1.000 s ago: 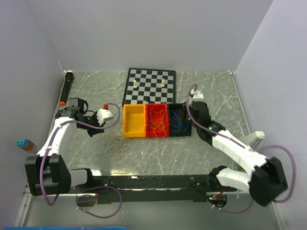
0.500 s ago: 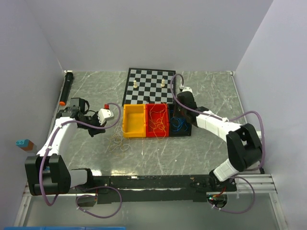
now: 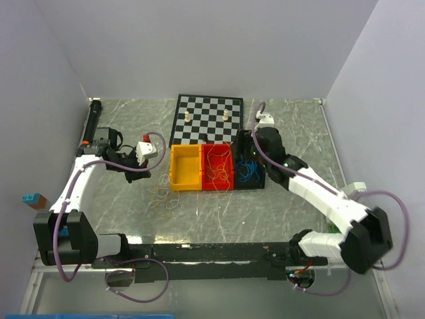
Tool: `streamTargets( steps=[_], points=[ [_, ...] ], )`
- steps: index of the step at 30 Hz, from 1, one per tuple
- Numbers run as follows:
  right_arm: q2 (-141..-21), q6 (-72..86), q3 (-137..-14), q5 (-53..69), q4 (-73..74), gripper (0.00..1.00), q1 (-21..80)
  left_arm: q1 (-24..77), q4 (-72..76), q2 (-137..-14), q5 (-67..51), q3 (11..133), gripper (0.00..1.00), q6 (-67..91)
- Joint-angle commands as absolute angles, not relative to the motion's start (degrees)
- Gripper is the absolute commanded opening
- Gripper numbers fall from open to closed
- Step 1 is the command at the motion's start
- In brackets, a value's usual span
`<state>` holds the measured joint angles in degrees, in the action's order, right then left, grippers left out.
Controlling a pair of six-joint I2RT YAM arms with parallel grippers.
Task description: Untangle the cables
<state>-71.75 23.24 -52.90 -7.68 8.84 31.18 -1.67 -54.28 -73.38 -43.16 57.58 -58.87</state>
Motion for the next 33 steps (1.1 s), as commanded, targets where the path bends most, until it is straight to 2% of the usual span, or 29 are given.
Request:
streamTargets(
  steps=[1,4,10,16,25,28,33],
  points=[
    [-62.8,19.7,-49.6,-3.8,3.0,0.80,35.9,-1.5,-61.8,-73.3,-50.2,60.9,0.01,-63.6],
    [-59.9,15.5,-45.8,7.3,-2.4,0.79,38.9,-1.5,-68.1,-71.7,-51.6,61.1,0.01,-70.4],
    [-64.7,10.6,-45.4,17.1,-9.2,0.78,45.7,-1.5,-78.6,-69.3,-57.8,65.2,0.03,-80.9],
    [-70.3,8.4,-49.4,24.4,-13.4,0.83,49.4,-0.4,-78.7,-64.9,-61.4,69.1,0.03,-77.5],
    [-76.5,7.6,-50.2,23.3,-16.9,0.84,52.3,1.9,-78.8,-65.3,-66.3,75.0,0.01,-74.2],
    [-77.6,7.1,-50.1,22.3,-16.1,0.83,52.8,1.9,-78.1,-66.1,-68.3,76.8,0.03,-72.7],
    [-76.6,6.2,-46.1,19.3,-16.3,0.82,55.0,1.9,-76.8,-66.4,-66.5,74.2,0.05,-72.2]
  ],
)
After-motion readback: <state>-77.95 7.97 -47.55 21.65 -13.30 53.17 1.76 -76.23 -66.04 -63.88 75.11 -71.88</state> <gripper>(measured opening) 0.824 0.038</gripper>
